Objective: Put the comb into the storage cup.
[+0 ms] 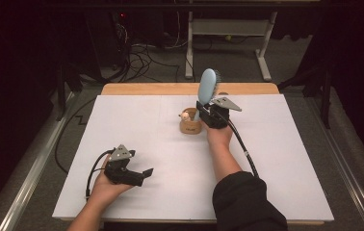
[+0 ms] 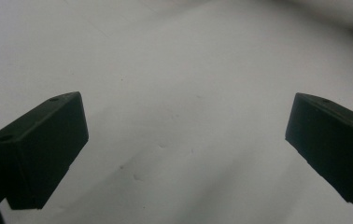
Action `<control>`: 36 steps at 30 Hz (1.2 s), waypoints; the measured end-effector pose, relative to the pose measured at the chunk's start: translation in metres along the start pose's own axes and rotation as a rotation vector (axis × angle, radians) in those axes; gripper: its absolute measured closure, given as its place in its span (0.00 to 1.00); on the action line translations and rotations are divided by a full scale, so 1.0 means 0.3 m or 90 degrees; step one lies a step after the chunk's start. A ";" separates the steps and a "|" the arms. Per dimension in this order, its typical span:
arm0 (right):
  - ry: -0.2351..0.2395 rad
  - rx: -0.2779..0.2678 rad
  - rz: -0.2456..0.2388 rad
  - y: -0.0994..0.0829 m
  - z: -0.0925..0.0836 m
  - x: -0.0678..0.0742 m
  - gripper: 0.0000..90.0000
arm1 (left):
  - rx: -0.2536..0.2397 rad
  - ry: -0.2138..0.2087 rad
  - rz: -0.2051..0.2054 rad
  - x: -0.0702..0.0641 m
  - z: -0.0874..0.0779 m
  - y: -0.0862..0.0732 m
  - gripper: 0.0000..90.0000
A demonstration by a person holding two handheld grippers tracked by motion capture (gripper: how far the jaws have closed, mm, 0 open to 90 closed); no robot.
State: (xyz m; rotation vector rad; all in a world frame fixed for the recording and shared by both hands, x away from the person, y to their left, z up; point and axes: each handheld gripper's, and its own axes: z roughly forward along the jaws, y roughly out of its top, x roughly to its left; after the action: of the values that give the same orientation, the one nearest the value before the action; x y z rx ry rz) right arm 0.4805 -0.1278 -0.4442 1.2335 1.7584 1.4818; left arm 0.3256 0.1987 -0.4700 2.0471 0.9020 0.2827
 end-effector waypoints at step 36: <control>-0.006 0.014 -0.010 -0.005 -0.002 -0.006 0.73 | 0.002 0.004 0.000 0.000 0.000 0.000 0.00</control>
State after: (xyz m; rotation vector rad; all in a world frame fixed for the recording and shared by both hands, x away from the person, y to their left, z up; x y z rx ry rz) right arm 0.4803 -0.1296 -0.4458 1.2333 1.7775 1.4499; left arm 0.3254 0.1988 -0.4700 2.0511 0.9061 0.2877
